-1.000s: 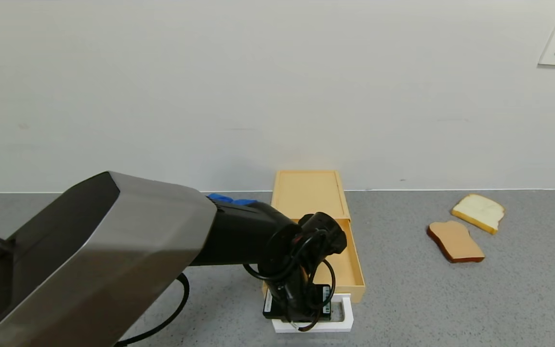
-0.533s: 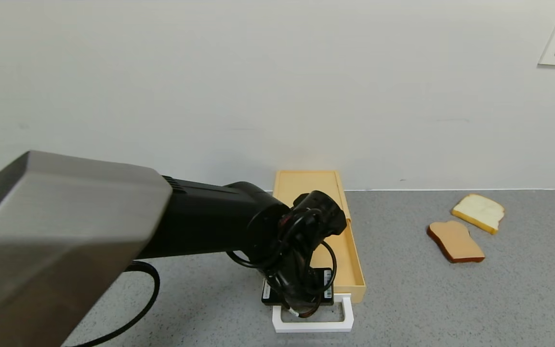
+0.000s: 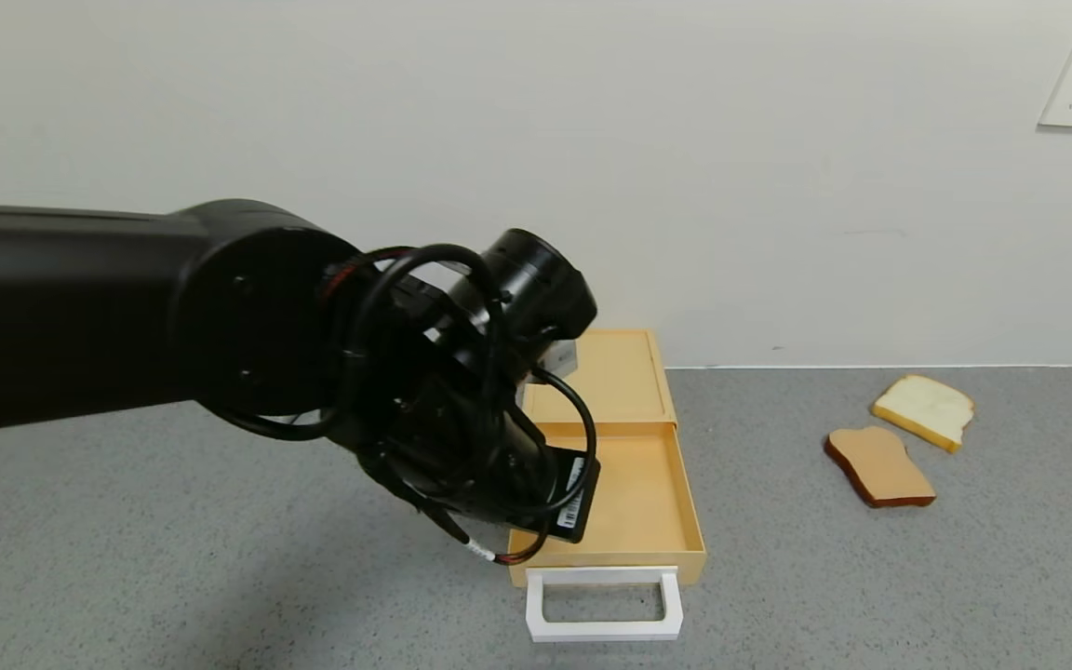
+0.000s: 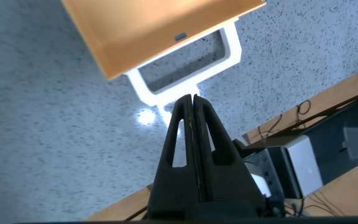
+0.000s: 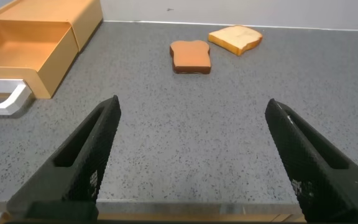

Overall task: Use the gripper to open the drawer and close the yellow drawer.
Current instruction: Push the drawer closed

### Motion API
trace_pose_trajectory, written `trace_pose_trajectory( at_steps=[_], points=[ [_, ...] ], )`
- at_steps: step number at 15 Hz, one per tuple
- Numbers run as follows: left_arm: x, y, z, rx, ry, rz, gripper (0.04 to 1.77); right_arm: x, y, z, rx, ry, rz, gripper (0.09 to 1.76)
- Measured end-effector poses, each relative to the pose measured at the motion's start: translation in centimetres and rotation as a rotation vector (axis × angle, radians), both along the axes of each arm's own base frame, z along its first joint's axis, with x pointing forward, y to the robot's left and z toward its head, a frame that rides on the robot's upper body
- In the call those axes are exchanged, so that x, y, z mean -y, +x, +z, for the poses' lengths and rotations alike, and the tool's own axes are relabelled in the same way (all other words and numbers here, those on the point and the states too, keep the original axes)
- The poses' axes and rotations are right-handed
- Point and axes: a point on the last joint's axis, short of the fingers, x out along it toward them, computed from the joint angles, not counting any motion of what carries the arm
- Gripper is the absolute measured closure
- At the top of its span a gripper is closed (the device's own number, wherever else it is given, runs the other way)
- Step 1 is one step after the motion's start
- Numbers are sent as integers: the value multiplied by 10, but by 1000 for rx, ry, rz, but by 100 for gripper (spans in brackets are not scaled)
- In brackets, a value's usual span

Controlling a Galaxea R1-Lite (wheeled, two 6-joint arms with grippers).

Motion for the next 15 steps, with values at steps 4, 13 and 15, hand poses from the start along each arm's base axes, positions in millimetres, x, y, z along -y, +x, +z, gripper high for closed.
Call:
trace_pose_trajectory(
  at_steps=[4, 13, 15],
  points=[
    [-39, -4, 25, 53, -69, -60, 170, 0, 0, 0, 0, 0, 0, 14],
    [-116, -9, 35, 358, -314, -62, 170, 0, 0, 0, 0, 0, 0, 14],
    [-121, -13, 33, 361, -317, -51, 170, 0, 0, 0, 0, 0, 0, 14]
  ],
)
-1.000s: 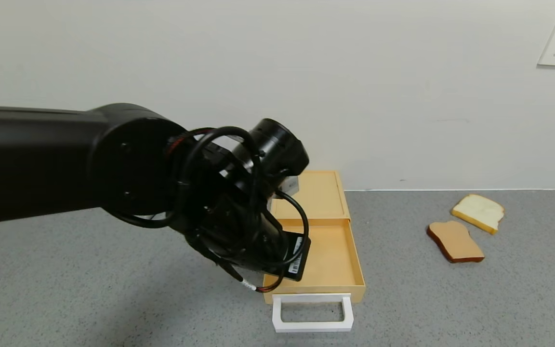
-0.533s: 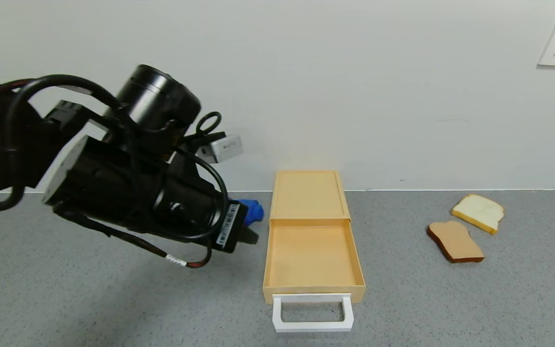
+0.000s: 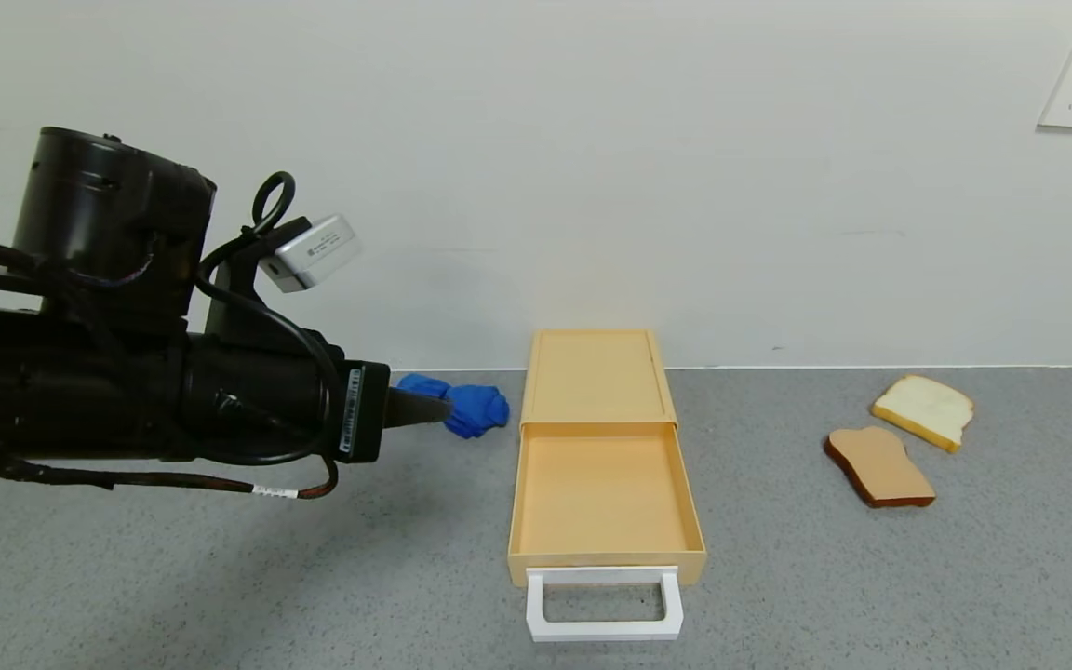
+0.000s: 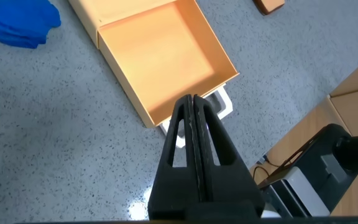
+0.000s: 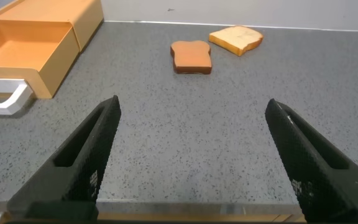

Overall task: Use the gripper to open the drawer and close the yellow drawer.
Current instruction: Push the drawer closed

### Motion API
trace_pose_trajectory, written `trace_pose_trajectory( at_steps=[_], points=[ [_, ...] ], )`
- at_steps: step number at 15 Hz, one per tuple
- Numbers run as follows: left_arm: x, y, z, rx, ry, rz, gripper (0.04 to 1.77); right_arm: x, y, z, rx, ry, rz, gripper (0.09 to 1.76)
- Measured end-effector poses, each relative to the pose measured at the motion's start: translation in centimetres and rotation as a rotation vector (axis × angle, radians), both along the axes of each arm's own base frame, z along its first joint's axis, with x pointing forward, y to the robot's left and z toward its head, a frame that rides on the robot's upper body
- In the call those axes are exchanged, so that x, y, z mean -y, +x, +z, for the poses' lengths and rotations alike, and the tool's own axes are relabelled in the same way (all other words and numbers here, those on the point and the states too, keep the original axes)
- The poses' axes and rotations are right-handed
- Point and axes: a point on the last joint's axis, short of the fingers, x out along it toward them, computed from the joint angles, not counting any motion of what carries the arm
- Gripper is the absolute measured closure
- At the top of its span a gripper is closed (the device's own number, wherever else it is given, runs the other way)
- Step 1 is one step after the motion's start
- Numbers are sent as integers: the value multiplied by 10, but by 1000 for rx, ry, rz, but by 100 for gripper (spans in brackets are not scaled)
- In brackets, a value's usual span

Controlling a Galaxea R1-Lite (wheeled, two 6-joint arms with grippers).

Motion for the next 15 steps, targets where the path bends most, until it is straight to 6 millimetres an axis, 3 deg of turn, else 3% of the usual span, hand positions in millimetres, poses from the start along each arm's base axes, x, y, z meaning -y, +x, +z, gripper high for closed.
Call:
trace_pose_trajectory(
  at_steps=[10, 15],
  points=[
    [2, -3, -4, -43, -11, 23, 170, 0, 0, 0, 0, 1, 0, 14],
    [24, -1, -8, -86, -7, 85, 170, 0, 0, 0, 0, 1, 0, 14]
  ],
)
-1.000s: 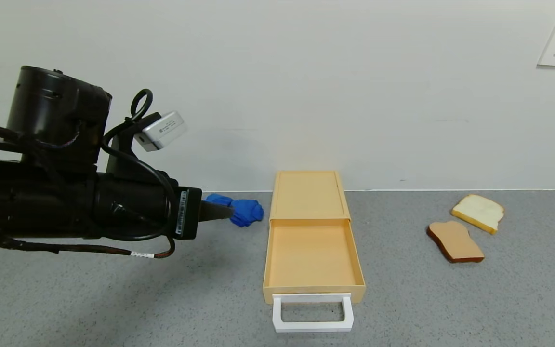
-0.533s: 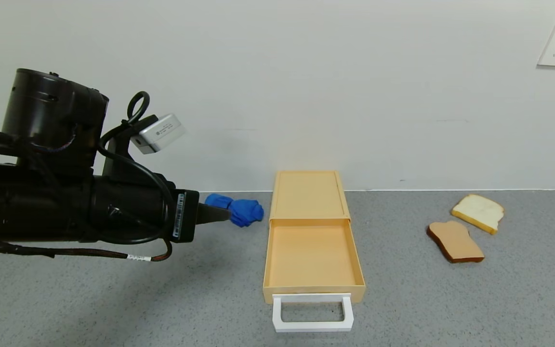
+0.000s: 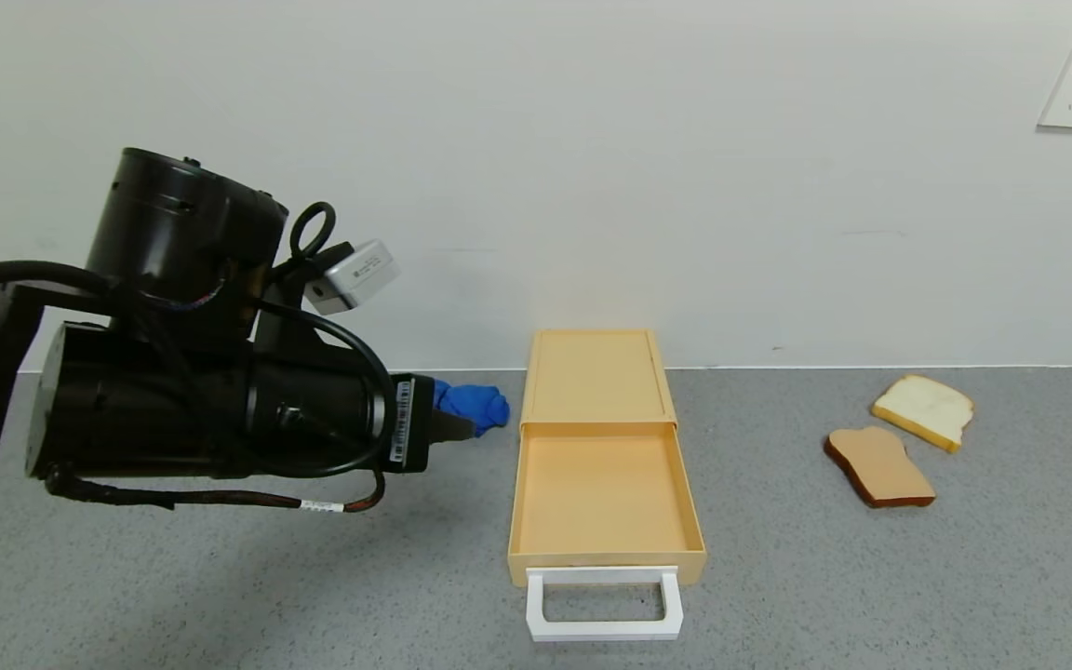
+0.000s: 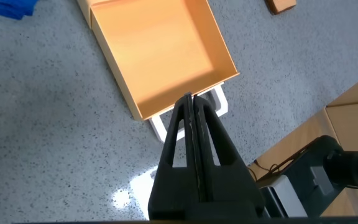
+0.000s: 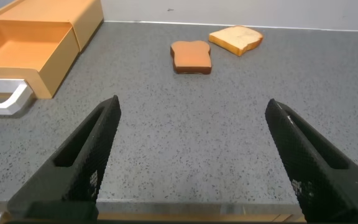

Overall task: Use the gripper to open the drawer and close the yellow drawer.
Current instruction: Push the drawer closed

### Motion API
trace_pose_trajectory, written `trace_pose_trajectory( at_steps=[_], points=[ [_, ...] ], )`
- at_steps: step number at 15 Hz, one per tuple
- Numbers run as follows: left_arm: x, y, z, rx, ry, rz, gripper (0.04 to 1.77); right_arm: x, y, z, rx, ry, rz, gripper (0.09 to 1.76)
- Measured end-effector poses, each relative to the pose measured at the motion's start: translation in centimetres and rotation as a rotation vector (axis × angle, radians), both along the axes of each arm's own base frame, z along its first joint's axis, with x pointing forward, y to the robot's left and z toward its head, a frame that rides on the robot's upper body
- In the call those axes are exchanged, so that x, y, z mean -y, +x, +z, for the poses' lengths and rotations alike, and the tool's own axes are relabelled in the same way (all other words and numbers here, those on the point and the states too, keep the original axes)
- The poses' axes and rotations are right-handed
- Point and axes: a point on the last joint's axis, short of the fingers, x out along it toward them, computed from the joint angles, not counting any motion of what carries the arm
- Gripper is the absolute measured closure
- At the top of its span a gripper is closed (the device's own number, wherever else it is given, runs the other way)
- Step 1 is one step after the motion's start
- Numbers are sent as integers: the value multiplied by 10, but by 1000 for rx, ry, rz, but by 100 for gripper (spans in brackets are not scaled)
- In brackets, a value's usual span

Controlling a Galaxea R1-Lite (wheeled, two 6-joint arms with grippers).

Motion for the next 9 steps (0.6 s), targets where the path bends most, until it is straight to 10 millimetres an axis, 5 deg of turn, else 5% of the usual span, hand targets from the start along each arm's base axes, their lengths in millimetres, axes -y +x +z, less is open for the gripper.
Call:
trace_pose_trajectory(
  at_steps=[9],
  points=[
    [69, 12, -20, -277, 151, 117, 170, 0, 0, 0, 0, 0, 0, 14]
  ],
)
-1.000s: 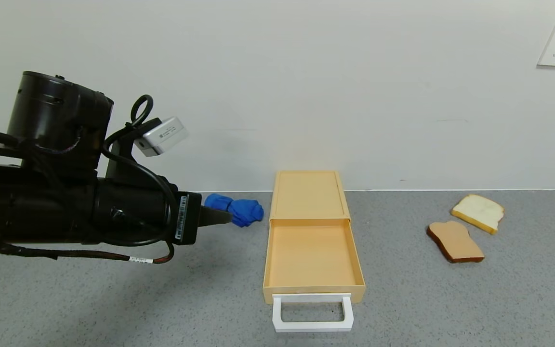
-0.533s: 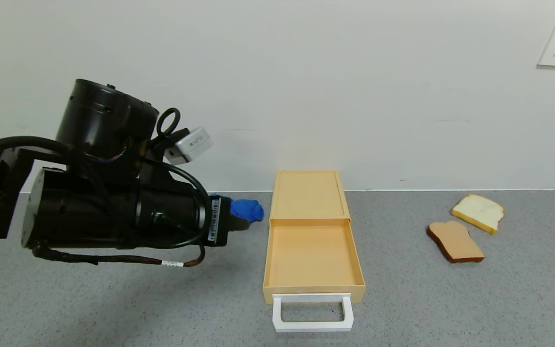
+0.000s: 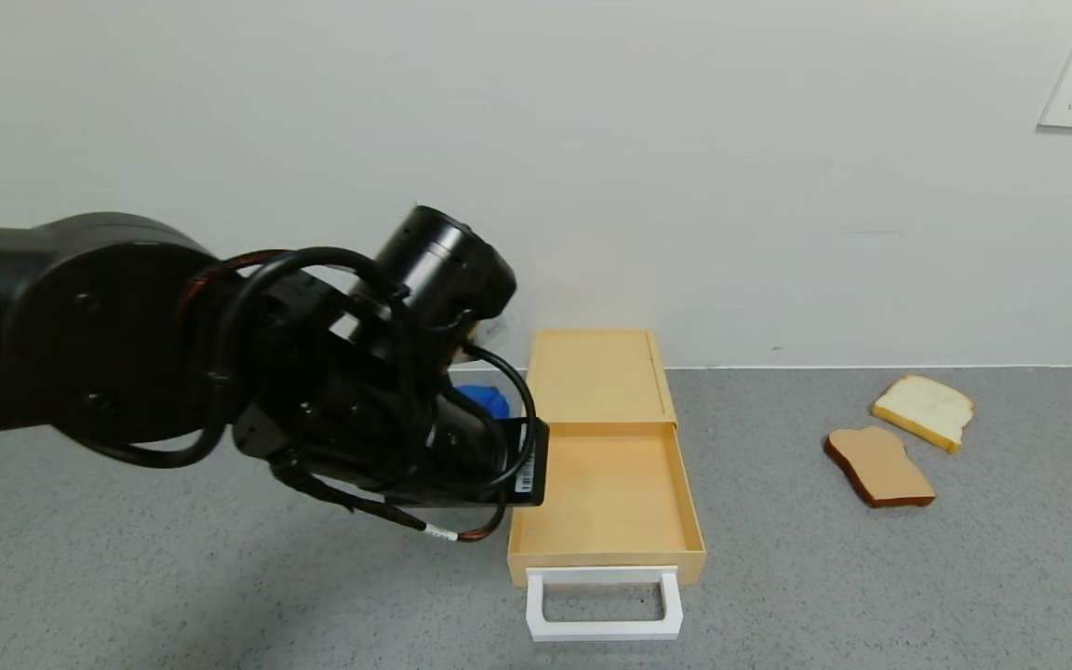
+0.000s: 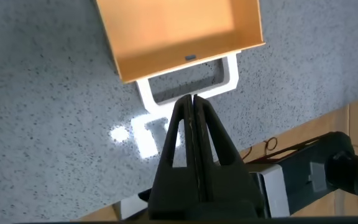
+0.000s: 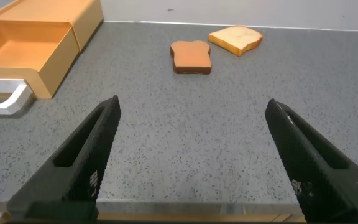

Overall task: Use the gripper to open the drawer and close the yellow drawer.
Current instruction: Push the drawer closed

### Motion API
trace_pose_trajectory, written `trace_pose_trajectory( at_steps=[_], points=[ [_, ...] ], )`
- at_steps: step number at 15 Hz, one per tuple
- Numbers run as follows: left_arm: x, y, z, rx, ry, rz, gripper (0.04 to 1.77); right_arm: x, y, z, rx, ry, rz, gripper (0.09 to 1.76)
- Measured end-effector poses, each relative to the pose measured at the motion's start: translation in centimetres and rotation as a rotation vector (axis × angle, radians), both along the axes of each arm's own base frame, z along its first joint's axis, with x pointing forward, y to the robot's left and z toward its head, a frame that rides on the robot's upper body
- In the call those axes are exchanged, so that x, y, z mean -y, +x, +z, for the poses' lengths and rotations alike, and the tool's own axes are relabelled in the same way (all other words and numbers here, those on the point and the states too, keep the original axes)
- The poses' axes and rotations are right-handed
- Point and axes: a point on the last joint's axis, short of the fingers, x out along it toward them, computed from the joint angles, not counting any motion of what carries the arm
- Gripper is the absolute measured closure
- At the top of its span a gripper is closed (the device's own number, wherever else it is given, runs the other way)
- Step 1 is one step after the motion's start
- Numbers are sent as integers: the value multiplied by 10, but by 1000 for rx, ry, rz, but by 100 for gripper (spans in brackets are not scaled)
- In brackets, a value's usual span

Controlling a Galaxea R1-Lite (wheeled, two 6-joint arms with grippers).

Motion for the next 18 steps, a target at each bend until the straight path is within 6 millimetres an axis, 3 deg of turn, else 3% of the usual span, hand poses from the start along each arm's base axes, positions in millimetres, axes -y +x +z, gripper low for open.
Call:
trace_pose_trajectory(
  at_steps=[5, 9, 18],
  points=[
    [38, 10, -27, -81, 35, 52, 170, 0, 0, 0, 0, 0, 0, 14],
    [65, 4, -50, -73, 110, 86, 170, 0, 0, 0, 0, 0, 0, 14],
    [91, -21, -103, 91, 125, 137, 170, 0, 0, 0, 0, 0, 0, 14]
  ],
)
